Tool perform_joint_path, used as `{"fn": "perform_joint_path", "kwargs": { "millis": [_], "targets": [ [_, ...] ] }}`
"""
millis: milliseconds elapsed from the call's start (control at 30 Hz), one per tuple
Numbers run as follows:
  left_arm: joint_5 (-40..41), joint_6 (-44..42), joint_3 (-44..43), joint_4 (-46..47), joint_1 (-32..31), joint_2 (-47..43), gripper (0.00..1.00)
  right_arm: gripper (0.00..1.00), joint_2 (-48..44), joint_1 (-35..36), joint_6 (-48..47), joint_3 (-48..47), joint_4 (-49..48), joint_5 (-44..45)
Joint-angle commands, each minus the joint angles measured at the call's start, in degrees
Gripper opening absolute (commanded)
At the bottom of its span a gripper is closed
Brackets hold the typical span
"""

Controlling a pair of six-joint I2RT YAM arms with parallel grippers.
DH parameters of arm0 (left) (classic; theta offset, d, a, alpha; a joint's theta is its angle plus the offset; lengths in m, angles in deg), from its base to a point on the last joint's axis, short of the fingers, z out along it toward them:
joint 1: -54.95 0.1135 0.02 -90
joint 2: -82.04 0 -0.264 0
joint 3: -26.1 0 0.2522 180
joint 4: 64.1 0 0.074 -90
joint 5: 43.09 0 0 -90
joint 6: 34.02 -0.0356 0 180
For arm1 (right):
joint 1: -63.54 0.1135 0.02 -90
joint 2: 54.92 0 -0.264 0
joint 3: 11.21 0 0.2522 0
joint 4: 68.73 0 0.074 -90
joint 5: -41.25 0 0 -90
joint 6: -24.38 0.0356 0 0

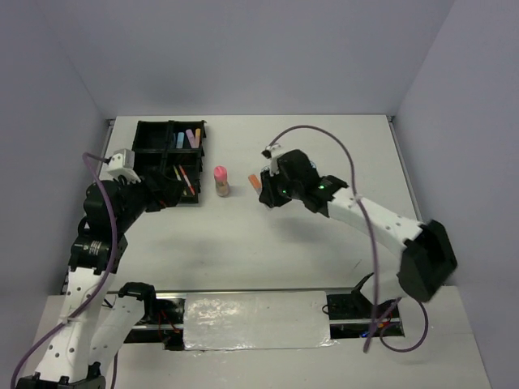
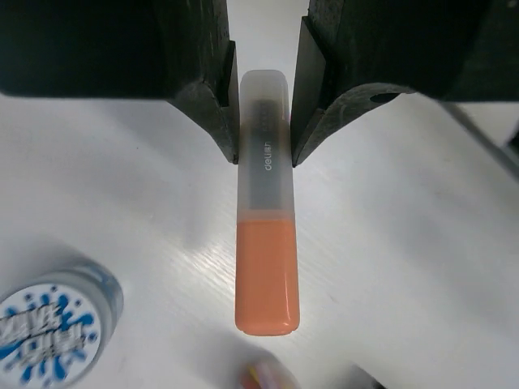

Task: Sort the stationery into containers
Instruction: Pick up the pen from the center of the board.

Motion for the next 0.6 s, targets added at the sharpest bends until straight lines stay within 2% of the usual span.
{"fn": "perform_joint_path", "kwargs": {
  "millis": [0,33,100,200,267,333,467,567],
  "targets": [
    [-14.2,10.3,2.5,13.2,-0.6,0.4,0.99,0.00,-11.4,0.6,5.0,1.6,-2.6,0.7],
    [-15.1,11.8,3.1,17.8,-1.1,1.1,0.99,0.00,-13.5,1.0,5.7,1.9,-2.3,1.2],
    [-15.0,15.5,2.7,20.9,-4.3,2.3,0.99,0.00,-18.1,1.6,8.0,1.9,-1.4,2.6],
    [-8.8,16.3,-1.0,22.3,-14.0,7.5,1.00,0.00,-20.9,3.8,12.5,0.9,-0.9,5.7],
    [-1.6,15.2,-5.0,22.1,-21.4,10.4,0.99,0.00,-21.6,4.9,15.1,0.5,-1.8,6.3],
    [1.3,15.3,-7.3,22.4,-24.9,13.9,0.99,0.00,-21.7,7.3,15.8,-1.2,-0.7,8.9],
    [1.7,15.4,-7.8,28.5,-27.7,17.8,0.99,0.00,-20.3,10.3,17.2,-3.5,1.0,12.3],
    [3.3,14.9,-9.0,28.7,-29.4,21.1,0.94,0.00,-19.7,12.8,18.0,-4.7,0.5,14.1]
  ]
}}
